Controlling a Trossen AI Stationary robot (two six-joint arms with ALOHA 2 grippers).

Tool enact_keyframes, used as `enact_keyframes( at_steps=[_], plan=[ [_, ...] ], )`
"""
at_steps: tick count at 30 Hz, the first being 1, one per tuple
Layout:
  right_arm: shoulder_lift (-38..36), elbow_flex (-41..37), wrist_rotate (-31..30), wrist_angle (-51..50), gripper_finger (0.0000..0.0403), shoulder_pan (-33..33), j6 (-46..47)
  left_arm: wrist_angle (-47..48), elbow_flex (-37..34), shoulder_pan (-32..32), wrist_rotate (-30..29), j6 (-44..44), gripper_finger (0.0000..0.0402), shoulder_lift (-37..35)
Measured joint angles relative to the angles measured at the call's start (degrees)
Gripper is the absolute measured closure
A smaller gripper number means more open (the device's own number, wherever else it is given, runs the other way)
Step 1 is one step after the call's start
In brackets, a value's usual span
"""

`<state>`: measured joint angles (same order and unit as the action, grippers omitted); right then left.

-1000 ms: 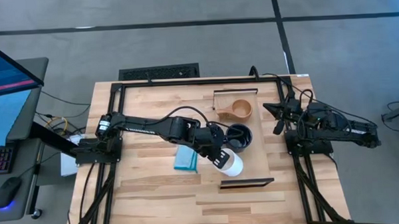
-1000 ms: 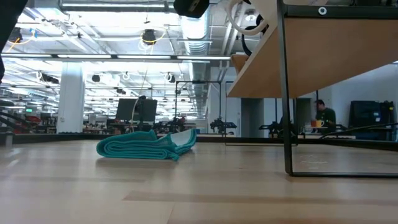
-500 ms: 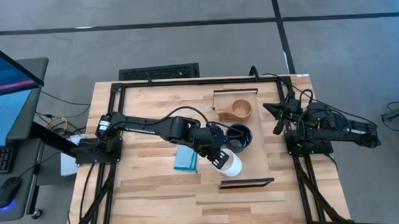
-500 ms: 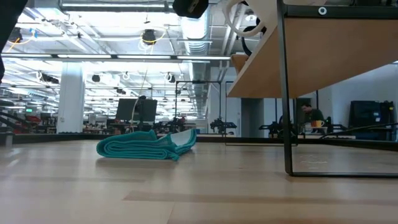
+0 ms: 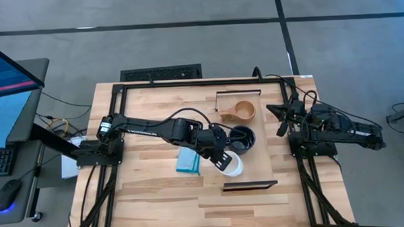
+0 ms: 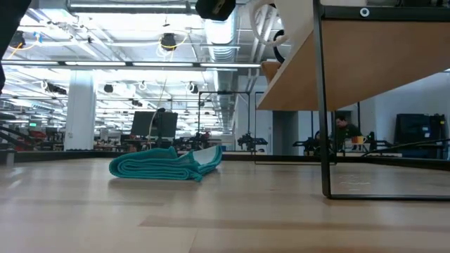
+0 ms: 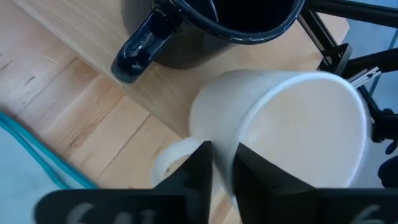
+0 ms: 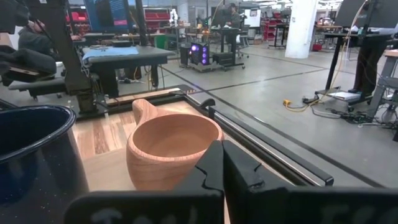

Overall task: Stack small to large cups/mugs on shelf
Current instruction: Put the white mug on the shelf

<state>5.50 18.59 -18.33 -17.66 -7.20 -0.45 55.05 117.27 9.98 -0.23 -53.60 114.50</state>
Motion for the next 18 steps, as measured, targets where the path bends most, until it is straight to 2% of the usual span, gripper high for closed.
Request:
enact_keyframes(
  at_steps=[8,18],
  plan=[
    [0.0,0.0,0.0,0.0,0.0387,0.0,0.0,-0.2,0.0,0.0,1.1,-0.9,0.0288,0.0],
    [0.0,0.0,0.0,0.0,0.0386,0.0,0.0,-2.6,0.0,-0.4,1.1,0.7,0.0271,0.0]
  ],
)
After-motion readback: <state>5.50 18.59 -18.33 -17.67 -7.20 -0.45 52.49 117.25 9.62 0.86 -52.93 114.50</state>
